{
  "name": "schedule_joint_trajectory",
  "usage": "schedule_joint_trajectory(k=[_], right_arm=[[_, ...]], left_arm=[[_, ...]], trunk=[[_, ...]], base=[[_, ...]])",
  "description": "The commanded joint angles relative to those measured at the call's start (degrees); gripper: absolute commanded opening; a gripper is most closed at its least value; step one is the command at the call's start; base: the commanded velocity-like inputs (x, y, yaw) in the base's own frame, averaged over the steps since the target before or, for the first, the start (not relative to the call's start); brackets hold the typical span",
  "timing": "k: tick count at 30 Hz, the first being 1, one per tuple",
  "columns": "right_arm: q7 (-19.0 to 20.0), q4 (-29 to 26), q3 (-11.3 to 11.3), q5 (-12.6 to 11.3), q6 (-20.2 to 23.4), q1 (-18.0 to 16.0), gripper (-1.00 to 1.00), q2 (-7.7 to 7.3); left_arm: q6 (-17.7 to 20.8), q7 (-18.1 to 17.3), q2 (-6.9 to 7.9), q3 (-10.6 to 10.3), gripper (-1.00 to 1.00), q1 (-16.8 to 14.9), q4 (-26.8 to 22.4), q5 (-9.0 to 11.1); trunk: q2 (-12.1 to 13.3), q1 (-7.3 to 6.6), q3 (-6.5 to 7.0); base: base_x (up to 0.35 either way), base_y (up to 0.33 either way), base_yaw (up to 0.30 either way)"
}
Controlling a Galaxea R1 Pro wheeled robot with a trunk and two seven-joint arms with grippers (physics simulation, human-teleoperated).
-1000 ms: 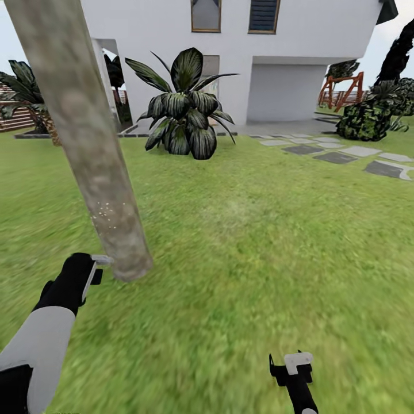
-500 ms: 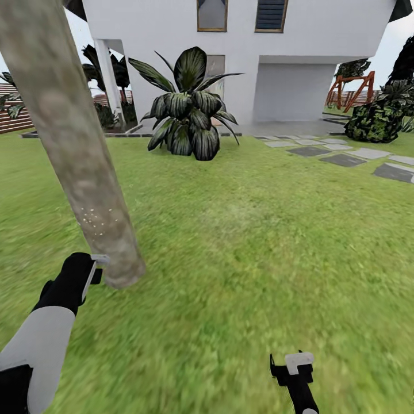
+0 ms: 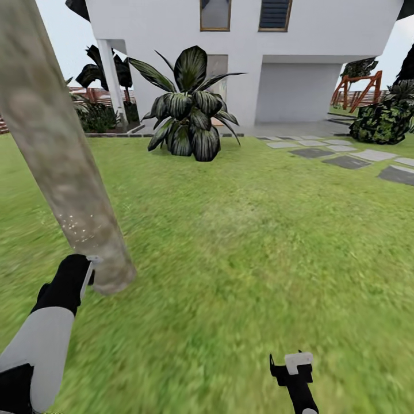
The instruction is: In the garden, pick up the pesticide atomizer on the floor and spray pesticide onto both trees until each tree trunk is fully covered.
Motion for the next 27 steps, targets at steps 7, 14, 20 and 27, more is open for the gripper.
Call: schedule_joint_trajectory(k=[7, 14, 20, 27], right_arm=[[-0.2, 0.0, 0.5, -0.3, 0.0, 0.0, 1.0, -0.01], [-0.2, 0.0, 0.5, -0.3, -0.1, 0.0, 1.0, -0.01], [-0.2, 0.0, 0.5, -0.3, -0.1, 0.0, 1.0, -0.01], [-0.2, 0.0, 0.5, -0.3, -0.1, 0.0, 1.0, -0.01]], left_arm=[[0.2, 0.3, -0.21, 0.5, -1.0, 0.0, 0.7, 0.4], [-0.1, 0.6, -0.47, 0.3, -1.0, 0.0, 0.7, 6.9], [-0.2, 0.8, -0.33, 0.1, -1.0, 0.2, 0.8, 6.9], [-0.2, 0.9, -0.36, -0.2, -1.0, 1.5, 0.7, 6.5]], trunk=[[0.0, 0.01, -0.05], [0.0, 0.01, -0.05], [0.0, 0.01, -0.05], [0.0, 0.01, -0.05]], base=[[0.104, -0.25, 0.271], [0.002, -0.275, 0.276], [0.086, -0.264, 0.141], [0.214, -0.212, 0.005]])
